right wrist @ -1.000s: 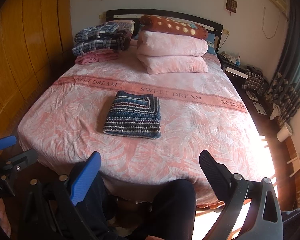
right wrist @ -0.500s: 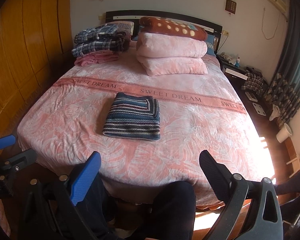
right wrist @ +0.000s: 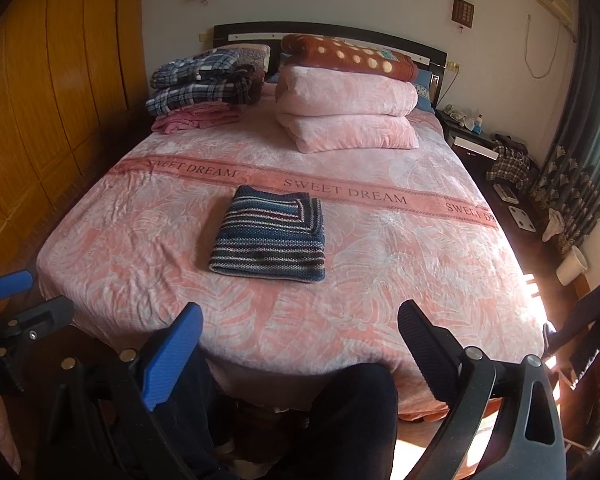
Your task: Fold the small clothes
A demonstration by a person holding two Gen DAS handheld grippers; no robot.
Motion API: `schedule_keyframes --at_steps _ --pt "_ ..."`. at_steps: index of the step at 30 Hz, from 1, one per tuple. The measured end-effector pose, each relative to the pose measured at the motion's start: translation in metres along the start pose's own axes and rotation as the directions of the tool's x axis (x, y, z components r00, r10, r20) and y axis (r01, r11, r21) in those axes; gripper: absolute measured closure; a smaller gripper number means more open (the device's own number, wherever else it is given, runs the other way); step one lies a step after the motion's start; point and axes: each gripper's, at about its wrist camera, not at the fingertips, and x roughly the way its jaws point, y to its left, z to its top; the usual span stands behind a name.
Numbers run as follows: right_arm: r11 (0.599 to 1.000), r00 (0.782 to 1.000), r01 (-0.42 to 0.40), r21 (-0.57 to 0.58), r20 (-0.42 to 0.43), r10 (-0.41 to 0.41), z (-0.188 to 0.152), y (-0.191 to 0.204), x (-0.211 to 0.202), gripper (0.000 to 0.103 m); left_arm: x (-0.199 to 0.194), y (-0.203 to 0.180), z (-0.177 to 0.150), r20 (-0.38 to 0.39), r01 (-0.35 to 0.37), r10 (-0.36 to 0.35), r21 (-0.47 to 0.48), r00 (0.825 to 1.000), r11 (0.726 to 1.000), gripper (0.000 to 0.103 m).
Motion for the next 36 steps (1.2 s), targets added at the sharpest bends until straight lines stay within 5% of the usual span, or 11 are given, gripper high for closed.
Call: schedule_keyframes --at_steps 36 --pt "1.000 0.999 0.020 -0.003 0.025 -0.020 -0.008 0.005 -0.028 0.004 -0.015 -0.007 -0.017 0.031 0.019 -0.019 -0.007 0.999 1.000 0.003"
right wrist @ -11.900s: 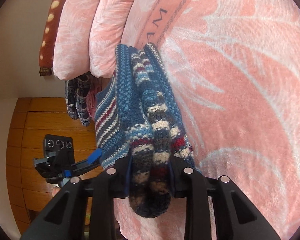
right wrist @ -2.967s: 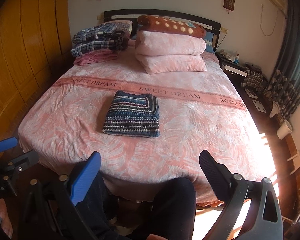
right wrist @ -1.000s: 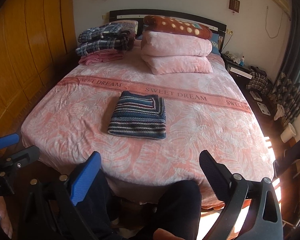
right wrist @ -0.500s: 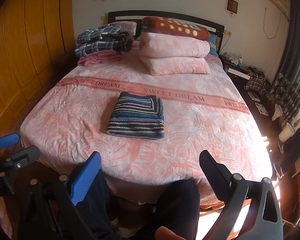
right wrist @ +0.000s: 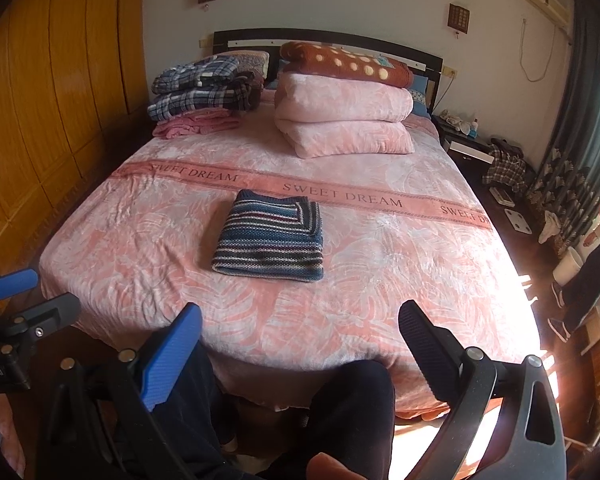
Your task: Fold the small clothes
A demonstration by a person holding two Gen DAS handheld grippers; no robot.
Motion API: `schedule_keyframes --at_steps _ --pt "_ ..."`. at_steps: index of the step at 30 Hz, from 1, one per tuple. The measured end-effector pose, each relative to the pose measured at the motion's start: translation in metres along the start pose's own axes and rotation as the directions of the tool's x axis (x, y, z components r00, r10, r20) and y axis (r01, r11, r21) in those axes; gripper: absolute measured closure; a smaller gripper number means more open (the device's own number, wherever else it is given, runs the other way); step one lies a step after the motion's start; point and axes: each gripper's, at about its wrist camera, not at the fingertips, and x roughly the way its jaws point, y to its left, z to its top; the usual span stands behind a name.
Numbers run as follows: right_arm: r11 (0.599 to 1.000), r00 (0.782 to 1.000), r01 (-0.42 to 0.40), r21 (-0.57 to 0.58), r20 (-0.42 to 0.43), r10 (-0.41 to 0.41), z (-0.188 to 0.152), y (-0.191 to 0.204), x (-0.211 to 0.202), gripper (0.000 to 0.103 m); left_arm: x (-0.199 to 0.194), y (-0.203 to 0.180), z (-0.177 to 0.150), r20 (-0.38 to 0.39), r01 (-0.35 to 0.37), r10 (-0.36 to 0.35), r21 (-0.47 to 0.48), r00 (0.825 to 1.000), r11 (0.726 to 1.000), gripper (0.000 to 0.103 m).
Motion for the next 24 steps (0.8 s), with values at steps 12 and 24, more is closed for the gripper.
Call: schedule_keyframes --at_steps 12,24 --pt "1.000 1.000 0.009 -0.004 0.021 -0.009 -0.001 0.003 -0.012 0.004 -0.015 -0.004 -0.003 0.018 0.001 -0.001 0.000 1.000 1.000 0.003" --pt "1.000 0.999 0.017 -0.002 0.032 -0.017 -0.003 0.006 -0.016 0.004 -0.018 -0.005 -0.005 0.021 -0.005 0.005 0.000 1.000 1.000 0.003"
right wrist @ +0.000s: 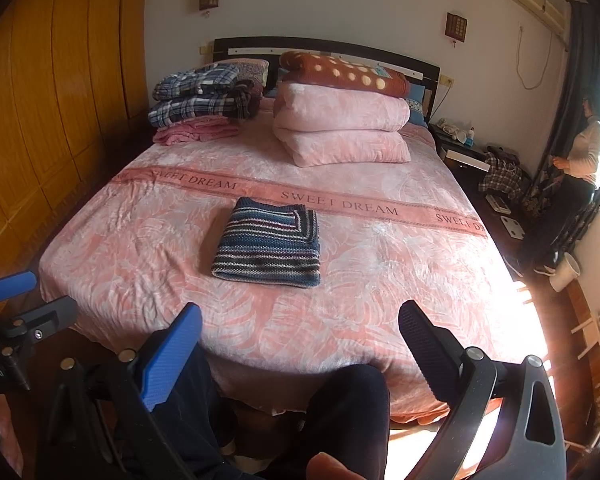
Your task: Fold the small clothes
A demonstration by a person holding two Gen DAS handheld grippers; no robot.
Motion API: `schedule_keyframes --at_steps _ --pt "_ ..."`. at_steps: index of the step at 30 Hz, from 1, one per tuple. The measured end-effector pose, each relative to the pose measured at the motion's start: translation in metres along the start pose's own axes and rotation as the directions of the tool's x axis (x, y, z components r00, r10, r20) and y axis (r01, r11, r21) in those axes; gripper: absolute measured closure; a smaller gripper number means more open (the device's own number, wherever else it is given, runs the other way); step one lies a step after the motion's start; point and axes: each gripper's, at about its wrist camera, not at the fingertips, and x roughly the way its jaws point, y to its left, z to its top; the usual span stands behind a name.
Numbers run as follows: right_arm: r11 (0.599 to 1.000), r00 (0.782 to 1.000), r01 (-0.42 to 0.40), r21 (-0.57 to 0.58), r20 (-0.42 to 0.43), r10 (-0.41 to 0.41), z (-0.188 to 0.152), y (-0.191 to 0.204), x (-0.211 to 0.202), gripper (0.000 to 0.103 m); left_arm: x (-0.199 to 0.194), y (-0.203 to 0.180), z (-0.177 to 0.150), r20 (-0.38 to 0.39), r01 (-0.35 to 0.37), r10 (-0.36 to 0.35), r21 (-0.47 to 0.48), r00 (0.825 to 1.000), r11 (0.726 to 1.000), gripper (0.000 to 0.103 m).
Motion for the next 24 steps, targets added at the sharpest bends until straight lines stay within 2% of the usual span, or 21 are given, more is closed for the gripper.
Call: schedule_keyframes --at_steps 24 --pt "1.000 1.000 -0.002 0.003 -0.017 0.002 -0.0003 -0.0017 0.0054 0.004 0.0031 0.0036 -0.0003 -0.012 0.002 -0.002 0.001 1.000 1.000 0.003"
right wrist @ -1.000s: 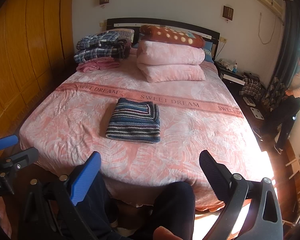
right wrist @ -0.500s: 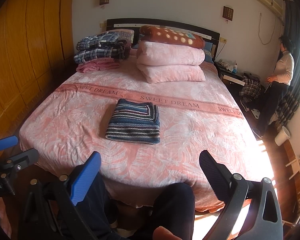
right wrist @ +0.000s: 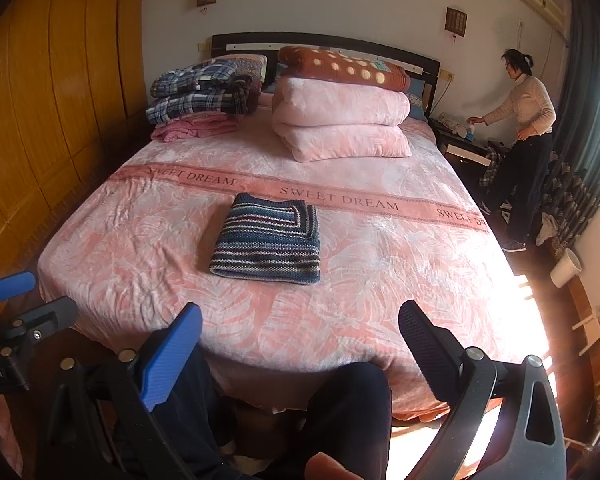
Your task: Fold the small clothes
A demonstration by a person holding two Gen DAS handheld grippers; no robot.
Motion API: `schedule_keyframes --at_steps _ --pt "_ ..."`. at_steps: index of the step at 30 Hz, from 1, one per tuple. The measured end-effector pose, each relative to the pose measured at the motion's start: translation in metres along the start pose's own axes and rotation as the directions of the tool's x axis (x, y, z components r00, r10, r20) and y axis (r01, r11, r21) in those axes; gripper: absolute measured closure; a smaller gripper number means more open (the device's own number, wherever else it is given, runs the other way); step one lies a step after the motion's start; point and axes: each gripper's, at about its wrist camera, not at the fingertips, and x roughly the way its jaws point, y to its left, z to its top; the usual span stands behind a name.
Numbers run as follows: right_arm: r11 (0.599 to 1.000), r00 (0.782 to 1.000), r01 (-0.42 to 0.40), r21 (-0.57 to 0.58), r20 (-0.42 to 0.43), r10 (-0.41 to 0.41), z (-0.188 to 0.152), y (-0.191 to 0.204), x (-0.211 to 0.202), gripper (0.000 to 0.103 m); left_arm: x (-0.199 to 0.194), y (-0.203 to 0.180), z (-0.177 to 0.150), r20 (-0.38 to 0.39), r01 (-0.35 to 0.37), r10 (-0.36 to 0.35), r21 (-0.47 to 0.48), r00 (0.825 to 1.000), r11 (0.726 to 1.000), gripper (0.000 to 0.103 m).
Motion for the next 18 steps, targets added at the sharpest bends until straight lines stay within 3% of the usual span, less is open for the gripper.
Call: schedule_keyframes --at_steps 18 --pt "0.999 1.000 -0.004 0.036 0.009 0.004 -0.001 -0.005 0.010 0.004 0.011 0.007 -0.001 -0.005 -0.003 0.003 0.015 1.000 1.000 0.003"
